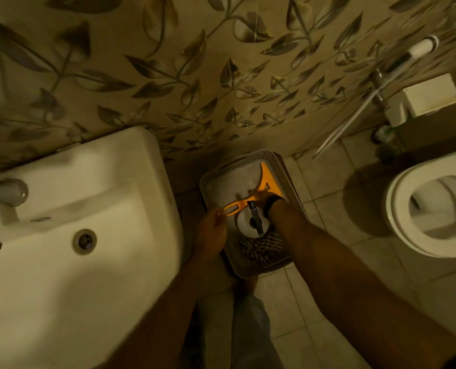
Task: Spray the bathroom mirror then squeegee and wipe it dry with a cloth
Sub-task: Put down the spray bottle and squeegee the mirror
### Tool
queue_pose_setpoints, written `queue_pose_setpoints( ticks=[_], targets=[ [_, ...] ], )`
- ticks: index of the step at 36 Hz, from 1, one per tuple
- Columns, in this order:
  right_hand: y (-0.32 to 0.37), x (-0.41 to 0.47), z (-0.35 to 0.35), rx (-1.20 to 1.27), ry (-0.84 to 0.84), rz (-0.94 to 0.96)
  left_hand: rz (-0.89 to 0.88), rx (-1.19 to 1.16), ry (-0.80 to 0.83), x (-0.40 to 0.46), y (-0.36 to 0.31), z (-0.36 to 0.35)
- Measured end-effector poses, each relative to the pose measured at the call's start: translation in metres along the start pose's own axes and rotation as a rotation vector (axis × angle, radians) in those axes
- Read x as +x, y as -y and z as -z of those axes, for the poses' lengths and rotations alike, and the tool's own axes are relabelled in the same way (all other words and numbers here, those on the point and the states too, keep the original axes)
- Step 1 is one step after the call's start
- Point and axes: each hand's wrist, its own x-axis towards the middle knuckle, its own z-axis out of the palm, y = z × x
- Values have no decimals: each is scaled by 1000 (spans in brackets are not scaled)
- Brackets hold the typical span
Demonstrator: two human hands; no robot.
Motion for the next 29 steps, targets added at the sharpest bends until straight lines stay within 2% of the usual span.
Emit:
queue_pose_setpoints(
  ticks=[4,6,10,13,17,20,25,29],
  targets=[
    [3,2,-8,-44,-24,11,-33,2,-2,1,-13,2],
    [4,-2,-9,16,-68,53,-48,9,0,1,-19,4],
    [4,-10,-7,504,-94,84,-67,33,-22,-1,-31,8],
    [13,-19,-2,608,-103,129,-83,42,-8,-5,-40,12],
    [35,-44,1,864,-27,152,-74,13,-39,-11,-55,22],
    [47,-66,4,1057,-85,174,-101,13,-105,-17,-67,33],
    [64,-119,4,976,-145,226,-170,31,-218,-36,-97,62],
    [89,-178,0,1029,-162,318,-280,-13,-156,-62,-128,91]
  ],
)
